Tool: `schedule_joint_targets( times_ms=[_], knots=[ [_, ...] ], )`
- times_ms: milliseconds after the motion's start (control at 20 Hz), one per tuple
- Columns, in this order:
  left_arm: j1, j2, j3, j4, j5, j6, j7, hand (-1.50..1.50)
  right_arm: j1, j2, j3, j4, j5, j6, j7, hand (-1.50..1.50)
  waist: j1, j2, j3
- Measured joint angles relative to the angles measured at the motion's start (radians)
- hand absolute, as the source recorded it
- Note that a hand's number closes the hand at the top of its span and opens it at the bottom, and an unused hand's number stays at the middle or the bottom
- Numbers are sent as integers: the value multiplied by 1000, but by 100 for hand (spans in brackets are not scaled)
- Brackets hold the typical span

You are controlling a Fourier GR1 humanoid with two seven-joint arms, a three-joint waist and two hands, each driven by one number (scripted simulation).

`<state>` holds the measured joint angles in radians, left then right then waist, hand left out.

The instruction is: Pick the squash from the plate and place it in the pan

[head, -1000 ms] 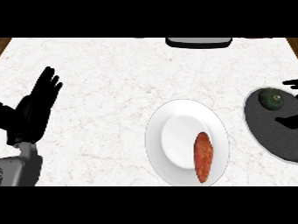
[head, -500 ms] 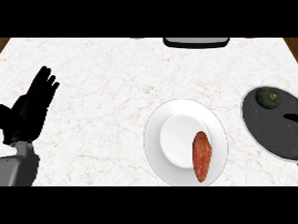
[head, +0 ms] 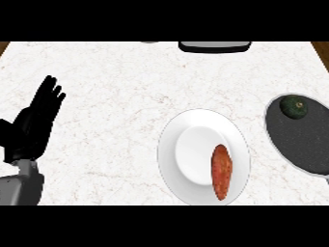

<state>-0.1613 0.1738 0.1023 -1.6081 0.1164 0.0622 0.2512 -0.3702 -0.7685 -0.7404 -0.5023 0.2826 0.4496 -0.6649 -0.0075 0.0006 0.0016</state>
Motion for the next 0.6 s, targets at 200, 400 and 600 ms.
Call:
schedule_joint_targets(
  times_ms=[200, 400, 600],
  knots=[
    [3, -5, -3, 6, -4, -1, -11, 0, 66, -77, -26, 44, -57, 90, -8, -150, 0, 1, 1],
    [1, -18, -11, 10, -11, 8, -11, 0, 136, -116, -30, 52, -92, 112, -28, -150, -1, 0, 1],
    [21, -11, -6, -2, -8, -5, -22, 0, 182, -132, -17, 58, -108, 97, -57, -150, 5, 0, 2]
  ],
)
